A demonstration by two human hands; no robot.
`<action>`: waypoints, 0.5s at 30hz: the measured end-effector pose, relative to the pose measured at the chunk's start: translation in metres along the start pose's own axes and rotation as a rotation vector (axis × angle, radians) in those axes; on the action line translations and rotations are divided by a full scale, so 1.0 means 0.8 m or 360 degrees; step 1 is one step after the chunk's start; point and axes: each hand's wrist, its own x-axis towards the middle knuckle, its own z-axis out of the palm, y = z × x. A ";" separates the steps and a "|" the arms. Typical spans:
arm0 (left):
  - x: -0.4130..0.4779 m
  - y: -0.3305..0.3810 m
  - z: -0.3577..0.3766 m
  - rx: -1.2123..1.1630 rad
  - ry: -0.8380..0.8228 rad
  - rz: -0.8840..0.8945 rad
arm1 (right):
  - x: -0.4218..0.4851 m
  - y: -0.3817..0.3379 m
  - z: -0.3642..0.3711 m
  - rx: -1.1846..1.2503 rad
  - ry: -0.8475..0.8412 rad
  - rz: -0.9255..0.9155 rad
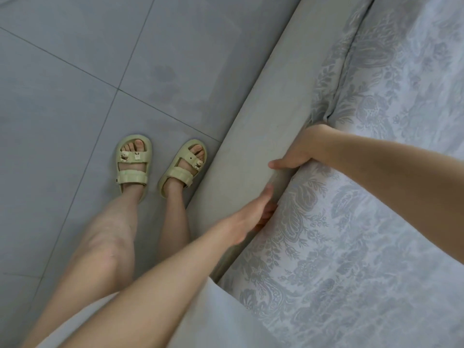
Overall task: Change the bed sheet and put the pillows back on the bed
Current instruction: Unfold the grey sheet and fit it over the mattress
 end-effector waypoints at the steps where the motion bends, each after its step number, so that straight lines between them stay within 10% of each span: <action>1: 0.005 -0.004 0.005 -0.0023 -0.0005 -0.0041 | 0.002 -0.001 0.000 0.0004 -0.0010 -0.0004; 9: 0.001 0.018 -0.006 -0.0016 0.0014 -0.0167 | -0.049 0.039 -0.039 0.0821 -0.0083 -0.0308; 15: -0.014 0.059 -0.016 -0.0187 0.0340 0.0215 | -0.059 0.049 -0.036 0.0419 0.0117 -0.0119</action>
